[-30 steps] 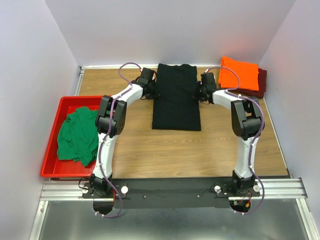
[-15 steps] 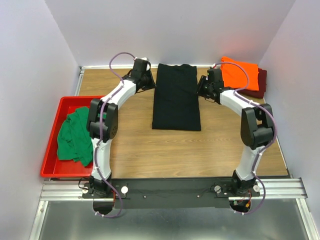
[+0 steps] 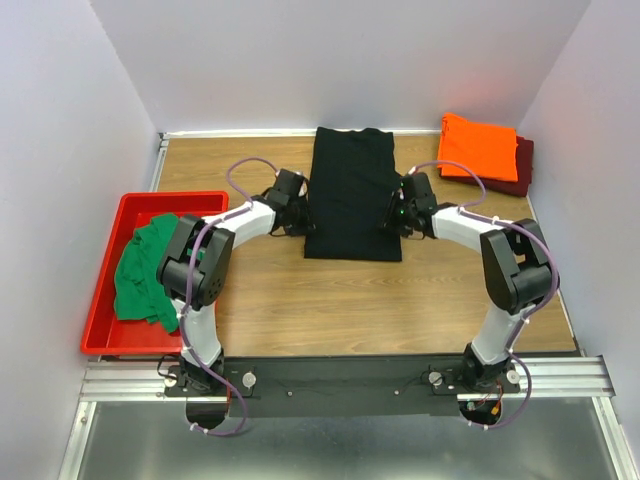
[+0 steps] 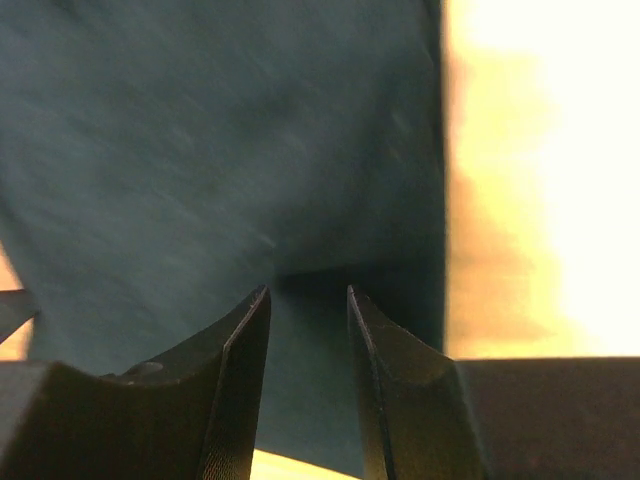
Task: Fold and stack the t-shirts
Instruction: Fold the tshirt
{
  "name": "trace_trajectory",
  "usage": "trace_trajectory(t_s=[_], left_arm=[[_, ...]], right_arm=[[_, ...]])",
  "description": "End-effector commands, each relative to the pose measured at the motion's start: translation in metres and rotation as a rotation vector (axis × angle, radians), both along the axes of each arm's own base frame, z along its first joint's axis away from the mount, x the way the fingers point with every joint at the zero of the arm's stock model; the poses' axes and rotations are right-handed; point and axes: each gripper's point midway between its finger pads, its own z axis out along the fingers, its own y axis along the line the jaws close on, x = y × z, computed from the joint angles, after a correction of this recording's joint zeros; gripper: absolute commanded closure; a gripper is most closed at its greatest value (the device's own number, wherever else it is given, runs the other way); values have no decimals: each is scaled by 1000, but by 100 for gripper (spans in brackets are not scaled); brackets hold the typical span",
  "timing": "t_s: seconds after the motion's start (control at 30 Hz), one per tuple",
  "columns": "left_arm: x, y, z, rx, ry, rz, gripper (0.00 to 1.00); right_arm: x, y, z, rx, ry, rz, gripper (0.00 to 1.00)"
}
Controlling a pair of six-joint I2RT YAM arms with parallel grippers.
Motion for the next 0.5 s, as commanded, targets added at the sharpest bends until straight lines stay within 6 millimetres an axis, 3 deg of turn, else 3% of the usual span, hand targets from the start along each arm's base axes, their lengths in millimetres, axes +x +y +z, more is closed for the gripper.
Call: trace_trajectory(t_s=[0.0,0.1,0.23,0.47], left_arm=[[-14,-11,-11,-22,21,-19,91],[-26,-6,-25,-5,58,-7,91],[-32,-1,-33,11,76,1,91],[-37,2,-30,20,76,-7,91]], right_arm=[[-35,-11,-27,-8,106,-34,57],[-58,-21,-42,-28,154,-58,57],[-69,-30,-40,-40,153,-86,57],[-68,-32,-33,-46,141,-88,55]])
